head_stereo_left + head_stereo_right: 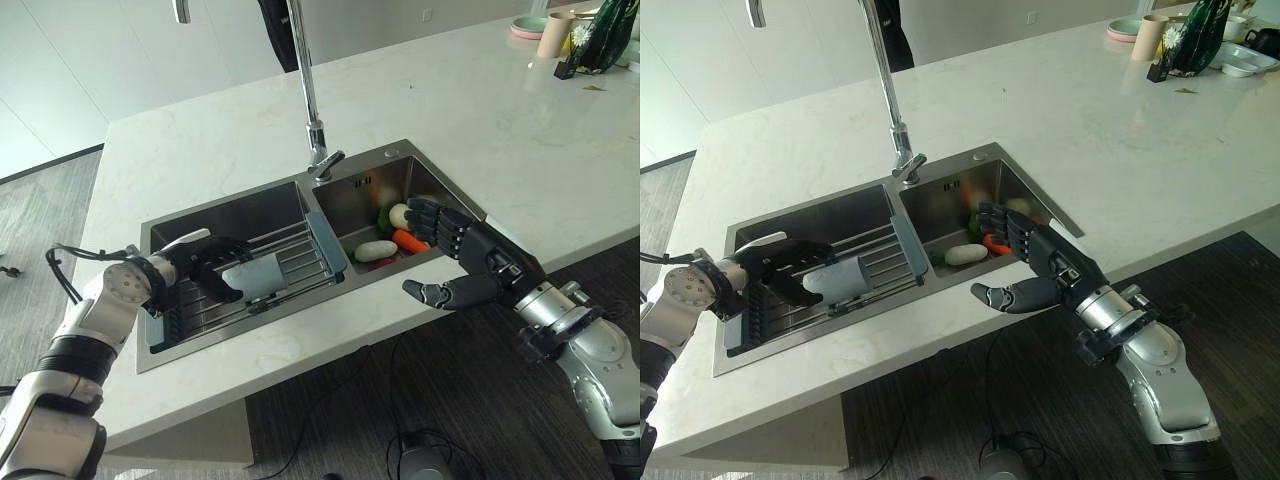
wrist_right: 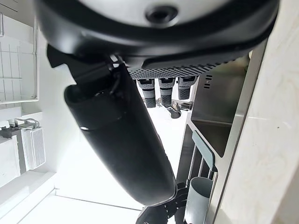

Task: Place the dishes in the dishwasher.

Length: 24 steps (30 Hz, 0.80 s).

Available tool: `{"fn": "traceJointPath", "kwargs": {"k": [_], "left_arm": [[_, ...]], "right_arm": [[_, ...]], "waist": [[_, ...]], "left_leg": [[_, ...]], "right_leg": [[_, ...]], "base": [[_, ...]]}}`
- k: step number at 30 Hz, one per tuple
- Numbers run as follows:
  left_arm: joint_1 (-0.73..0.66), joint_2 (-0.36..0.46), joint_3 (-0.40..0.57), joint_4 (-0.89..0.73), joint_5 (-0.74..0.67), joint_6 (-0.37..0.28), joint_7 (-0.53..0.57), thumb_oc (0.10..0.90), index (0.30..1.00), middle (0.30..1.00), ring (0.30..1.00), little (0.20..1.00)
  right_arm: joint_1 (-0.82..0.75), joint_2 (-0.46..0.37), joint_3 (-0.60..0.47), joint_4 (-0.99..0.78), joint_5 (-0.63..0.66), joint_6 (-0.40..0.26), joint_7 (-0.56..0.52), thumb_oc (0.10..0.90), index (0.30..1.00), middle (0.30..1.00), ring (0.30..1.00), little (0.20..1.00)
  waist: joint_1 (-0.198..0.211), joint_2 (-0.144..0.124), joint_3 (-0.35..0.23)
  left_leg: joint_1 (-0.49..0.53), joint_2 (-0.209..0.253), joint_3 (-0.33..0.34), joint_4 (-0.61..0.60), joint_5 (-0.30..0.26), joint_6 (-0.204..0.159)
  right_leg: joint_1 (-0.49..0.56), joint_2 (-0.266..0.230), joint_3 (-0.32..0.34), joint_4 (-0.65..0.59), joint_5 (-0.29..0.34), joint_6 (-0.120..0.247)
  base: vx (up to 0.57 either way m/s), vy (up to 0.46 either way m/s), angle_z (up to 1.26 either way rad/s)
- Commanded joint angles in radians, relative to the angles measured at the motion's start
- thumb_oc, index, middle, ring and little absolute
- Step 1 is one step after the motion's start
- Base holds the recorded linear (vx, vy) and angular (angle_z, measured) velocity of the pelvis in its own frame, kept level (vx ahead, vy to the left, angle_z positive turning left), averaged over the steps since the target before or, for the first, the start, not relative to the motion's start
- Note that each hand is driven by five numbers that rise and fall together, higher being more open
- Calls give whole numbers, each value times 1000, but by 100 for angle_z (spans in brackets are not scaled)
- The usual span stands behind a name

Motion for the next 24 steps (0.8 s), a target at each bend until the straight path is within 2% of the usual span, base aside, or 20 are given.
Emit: {"fn": "traceJointPath", "kwargs": {"k": [1, 24], "left_arm": [[-165, 66, 38, -3, 31, -40, 75, 800, 900, 900, 900, 900], [-163, 48, 12, 20, 92, -36, 24, 800, 900, 900, 900, 900]], "right_arm": [[-125, -28, -29, -43, 25, -113, -7, 800, 900, 900, 900, 900], [-122, -23, -27, -39, 27, -116, 2, 800, 900, 900, 900, 900]], "waist": [[12, 22, -71], [2, 22, -67]], "left_leg": [[15, -14, -25, 97, -156, 9], [15, -11, -15, 97, -154, 9]], "right_leg": [[-2, 62, -12, 76, -101, -33], [-7, 66, -4, 76, -97, -32]], "base": [[0, 0, 0], [0, 0, 0]]}}
